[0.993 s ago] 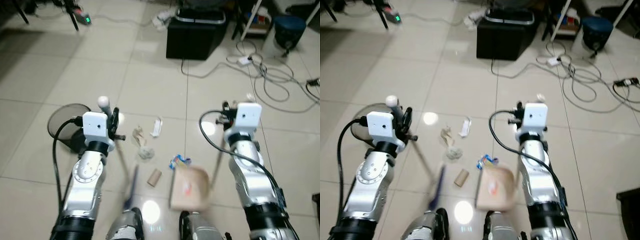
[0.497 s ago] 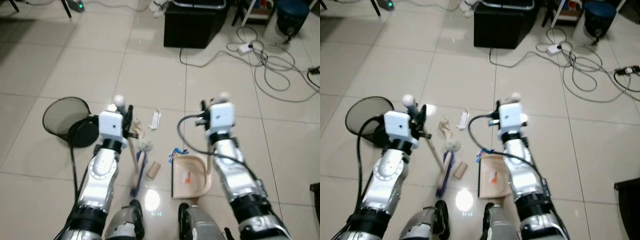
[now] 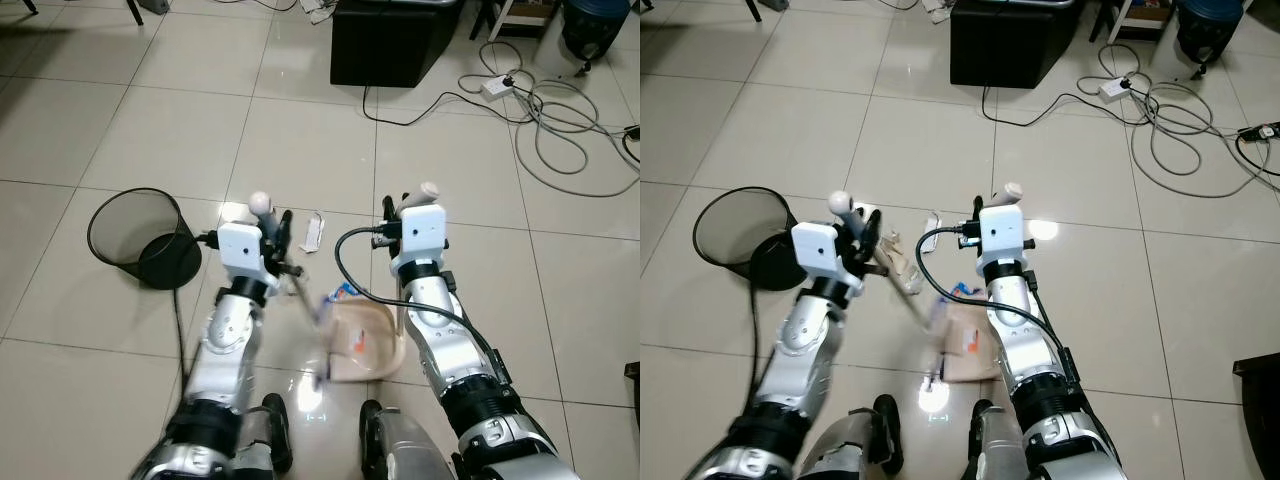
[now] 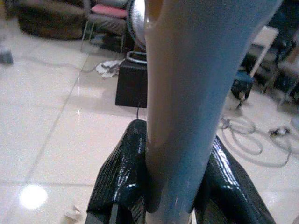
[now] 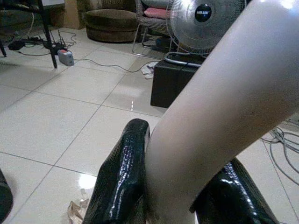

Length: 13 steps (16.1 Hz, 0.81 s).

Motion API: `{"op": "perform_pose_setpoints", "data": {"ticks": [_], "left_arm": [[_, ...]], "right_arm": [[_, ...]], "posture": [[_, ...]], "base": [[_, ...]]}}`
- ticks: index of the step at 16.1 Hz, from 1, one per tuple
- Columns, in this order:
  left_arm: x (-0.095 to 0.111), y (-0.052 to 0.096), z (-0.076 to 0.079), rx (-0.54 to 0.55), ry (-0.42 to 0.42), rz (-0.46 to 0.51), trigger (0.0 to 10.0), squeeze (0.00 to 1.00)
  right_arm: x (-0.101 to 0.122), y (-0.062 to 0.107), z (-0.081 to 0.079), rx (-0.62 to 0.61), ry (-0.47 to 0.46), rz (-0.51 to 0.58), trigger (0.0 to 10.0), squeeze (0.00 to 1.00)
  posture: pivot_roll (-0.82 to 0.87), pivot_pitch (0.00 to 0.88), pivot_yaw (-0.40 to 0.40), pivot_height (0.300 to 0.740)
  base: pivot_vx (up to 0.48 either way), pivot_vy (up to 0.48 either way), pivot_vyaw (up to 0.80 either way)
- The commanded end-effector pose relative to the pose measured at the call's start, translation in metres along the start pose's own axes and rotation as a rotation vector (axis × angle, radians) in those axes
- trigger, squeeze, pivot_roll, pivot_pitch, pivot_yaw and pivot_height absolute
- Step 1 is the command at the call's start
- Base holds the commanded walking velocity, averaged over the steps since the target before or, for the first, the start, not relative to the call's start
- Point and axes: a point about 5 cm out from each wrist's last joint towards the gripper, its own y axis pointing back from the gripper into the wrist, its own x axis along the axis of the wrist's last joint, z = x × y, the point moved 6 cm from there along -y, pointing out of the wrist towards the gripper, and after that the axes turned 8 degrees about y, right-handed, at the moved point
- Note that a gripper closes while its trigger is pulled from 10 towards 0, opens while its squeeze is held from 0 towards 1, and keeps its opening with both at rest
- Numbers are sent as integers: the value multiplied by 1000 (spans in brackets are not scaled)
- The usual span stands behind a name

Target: Sweep floor

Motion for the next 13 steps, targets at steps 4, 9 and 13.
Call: {"op": "perform_pose_setpoints", "data": {"ticks": [4,9,13], "left_arm": [[18,-16,-4,21,221,59,10000,0],[36,-21,23,-244,68,30,10000,0],[82,-32,30,-378,55,114,10000,0]], "right_arm": [[-5,-2,18,-67,-63,-9,10000,0],[-4,6,47,-146,-135,20,10000,0],[-3,17,68,-204,-205,54,10000,0]], "posture": [[-83,258,7,740],[-73,194,22,740],[-61,150,31,740]], "base": [[0,0,0],[0,0,0],[0,0,0]]}}
